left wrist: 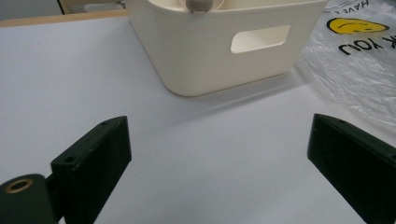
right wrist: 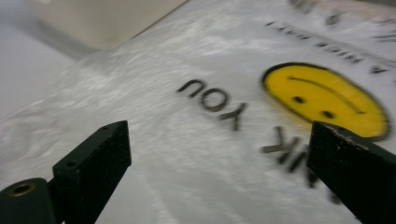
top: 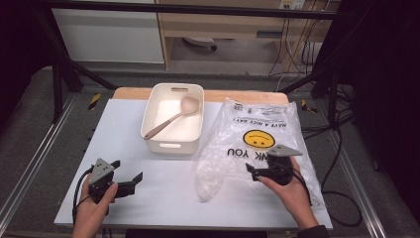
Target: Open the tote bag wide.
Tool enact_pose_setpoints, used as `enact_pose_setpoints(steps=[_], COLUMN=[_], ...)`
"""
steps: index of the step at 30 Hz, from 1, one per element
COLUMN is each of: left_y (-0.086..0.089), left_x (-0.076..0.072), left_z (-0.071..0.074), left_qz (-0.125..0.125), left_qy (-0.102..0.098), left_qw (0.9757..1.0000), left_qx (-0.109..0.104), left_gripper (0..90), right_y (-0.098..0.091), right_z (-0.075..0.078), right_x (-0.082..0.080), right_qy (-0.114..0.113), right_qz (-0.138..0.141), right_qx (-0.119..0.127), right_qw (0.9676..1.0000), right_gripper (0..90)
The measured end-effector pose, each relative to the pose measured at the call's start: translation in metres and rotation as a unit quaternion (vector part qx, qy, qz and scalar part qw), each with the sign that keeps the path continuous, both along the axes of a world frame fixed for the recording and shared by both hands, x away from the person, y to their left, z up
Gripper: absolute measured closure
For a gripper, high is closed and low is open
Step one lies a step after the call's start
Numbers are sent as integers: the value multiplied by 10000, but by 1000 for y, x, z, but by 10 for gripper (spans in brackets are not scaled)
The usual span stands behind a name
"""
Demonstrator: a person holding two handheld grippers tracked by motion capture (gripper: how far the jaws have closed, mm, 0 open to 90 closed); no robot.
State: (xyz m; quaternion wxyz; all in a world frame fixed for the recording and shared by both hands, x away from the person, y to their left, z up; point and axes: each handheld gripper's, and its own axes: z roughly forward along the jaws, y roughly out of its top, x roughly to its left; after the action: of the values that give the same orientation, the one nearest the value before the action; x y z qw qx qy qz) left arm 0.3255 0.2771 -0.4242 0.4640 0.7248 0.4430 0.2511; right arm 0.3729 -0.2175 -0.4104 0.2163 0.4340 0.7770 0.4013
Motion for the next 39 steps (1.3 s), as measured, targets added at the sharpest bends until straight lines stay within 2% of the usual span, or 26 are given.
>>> enact_pose_setpoints(steps=[3,4,5,7,13,18,19,21,23,24,26,31,32,37,39], left_y=[-1,-1,-1,-1,-1,-2,-2,-1,-1,-1,-1,0,0,1,0], left_x=[0,0,1,2,2,1,0,0,0,0,0,0,0,-1,-2], left_z=[1,1,1,1,2,1,2,2,2,2,1,0,0,-1,0], left_qz=[-31,-42,-45,-43,-114,-149,-137,-132,-135,-133,-133,-87,-74,-80,-86], left_qy=[-7,6,13,23,34,74,67,65,77,85,88,116,120,155,146], left_qw=[10000,10000,10000,10000,9996,9997,9997,9996,9996,9996,9997,9997,9996,9997,9997], left_qx=[-29,-41,-30,-36,-250,-195,-189,-229,-227,-221,-186,-210,-225,-193,-202], left_gripper=[58,58,58,58,58,58,58,58,58,58,58,58,58,58,59], right_y=[24,40,40,52,75,90,99,104,120,120,129,133,132,137,139], right_z=[-7,-12,-12,-14,-17,-15,-11,-10,-12,-12,-16,-31,-36,-45,-47], right_x=[-9,-15,-15,-20,-29,-37,-42,-45,-50,-50,-50,-46,-44,-45,-45], right_qy=[128,232,232,251,322,274,258,235,196,196,204,434,537,608,578], right_qz=[326,568,568,761,1139,1330,1438,1507,1715,1715,1841,1937,1949,1998,1993], right_qx=[-77,-109,-109,-160,-230,-74,42,69,-5,-5,-146,-316,-315,-545,-662], right_qw=[9994,9981,9981,9967,9927,9907,9893,9883,9850,9850,9826,9796,9788,9764,9760], right_gripper=[78,76,76,74,64,66,68,68,65,65,62,69,69,74,105])
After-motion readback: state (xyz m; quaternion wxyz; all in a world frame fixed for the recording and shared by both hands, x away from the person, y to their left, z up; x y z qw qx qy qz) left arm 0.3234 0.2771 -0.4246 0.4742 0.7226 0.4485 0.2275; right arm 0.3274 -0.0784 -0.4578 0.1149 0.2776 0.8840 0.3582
